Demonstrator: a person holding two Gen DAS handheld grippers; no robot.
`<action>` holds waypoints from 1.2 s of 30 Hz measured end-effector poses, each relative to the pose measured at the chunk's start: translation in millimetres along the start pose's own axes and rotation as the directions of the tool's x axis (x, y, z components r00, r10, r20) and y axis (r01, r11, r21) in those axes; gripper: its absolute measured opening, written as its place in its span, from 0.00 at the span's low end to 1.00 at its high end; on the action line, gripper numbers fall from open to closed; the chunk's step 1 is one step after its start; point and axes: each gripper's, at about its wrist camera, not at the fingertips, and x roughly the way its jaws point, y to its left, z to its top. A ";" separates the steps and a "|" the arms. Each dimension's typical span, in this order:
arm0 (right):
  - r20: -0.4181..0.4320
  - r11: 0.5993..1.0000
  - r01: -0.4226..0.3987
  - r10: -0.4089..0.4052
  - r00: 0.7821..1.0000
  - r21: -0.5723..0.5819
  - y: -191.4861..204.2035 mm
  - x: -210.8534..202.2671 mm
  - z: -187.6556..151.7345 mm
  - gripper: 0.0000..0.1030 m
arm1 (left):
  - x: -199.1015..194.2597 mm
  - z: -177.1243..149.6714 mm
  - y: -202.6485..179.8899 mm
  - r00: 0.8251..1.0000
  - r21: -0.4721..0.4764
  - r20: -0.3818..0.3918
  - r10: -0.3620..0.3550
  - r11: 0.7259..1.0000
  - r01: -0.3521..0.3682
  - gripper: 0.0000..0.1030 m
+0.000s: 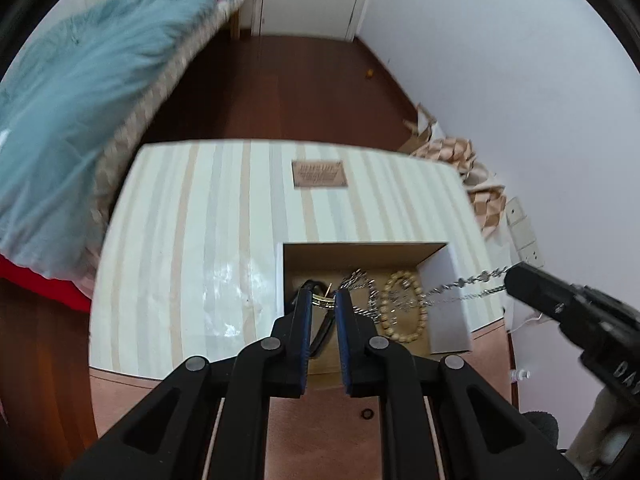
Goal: Organize jewelry
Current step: 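Lower the earring into the box and open the left tool while the right tool releases the bracelet, then withdraw both tools from the box back over the black rings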
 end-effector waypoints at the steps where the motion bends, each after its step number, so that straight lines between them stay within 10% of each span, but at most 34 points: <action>1: -0.014 1.000 0.005 -0.005 1.000 0.006 -2.5 8.0 -0.8 0.03 | 4.5 0.8 0.8 1.000 0.000 -0.013 0.003 1.000 -0.003 0.09; 9: -0.143 0.996 0.017 -0.004 0.990 0.089 -28.6 50.7 3.4 0.05 | 32.9 14.8 5.4 0.993 -0.006 -0.096 0.063 0.998 -0.064 0.15; 12: -0.172 0.996 0.036 -0.021 0.985 0.082 -31.7 54.6 1.9 0.06 | 26.9 21.2 7.0 0.994 -0.006 -0.065 0.089 0.996 -0.089 0.39; 14: -0.180 0.996 0.052 -0.037 0.983 0.079 -32.9 53.6 1.7 0.20 | 20.5 23.7 9.3 0.994 -0.012 -0.037 0.104 0.994 -0.104 0.62; 17: -0.167 0.995 0.075 -0.064 0.984 0.063 -33.5 44.9 -1.0 0.49 | 12.6 24.1 14.6 0.993 -0.023 -0.010 0.115 0.993 -0.115 0.68; 19: -0.162 0.994 0.098 -0.088 0.983 0.052 -33.1 39.6 -2.5 0.51 | 9.8 22.7 17.5 0.991 -0.026 -0.003 0.132 0.991 -0.132 0.71; 22: -0.158 0.987 0.158 -0.154 0.975 0.016 -28.7 33.6 -6.9 0.75 | 4.4 14.3 20.2 0.984 -0.026 0.012 0.179 0.984 -0.178 0.99; 25: -0.151 0.974 0.226 -0.227 0.962 -0.026 -23.7 28.9 -14.6 0.92 | -1.2 2.9 20.3 0.973 -0.030 0.036 0.229 0.973 -0.228 0.99; 36: -0.138 0.935 0.353 -0.354 0.925 -0.029 -27.1 15.4 -46.6 0.98 | -15.9 -36.4 7.5 0.958 -0.017 0.077 0.275 0.961 -0.275 1.00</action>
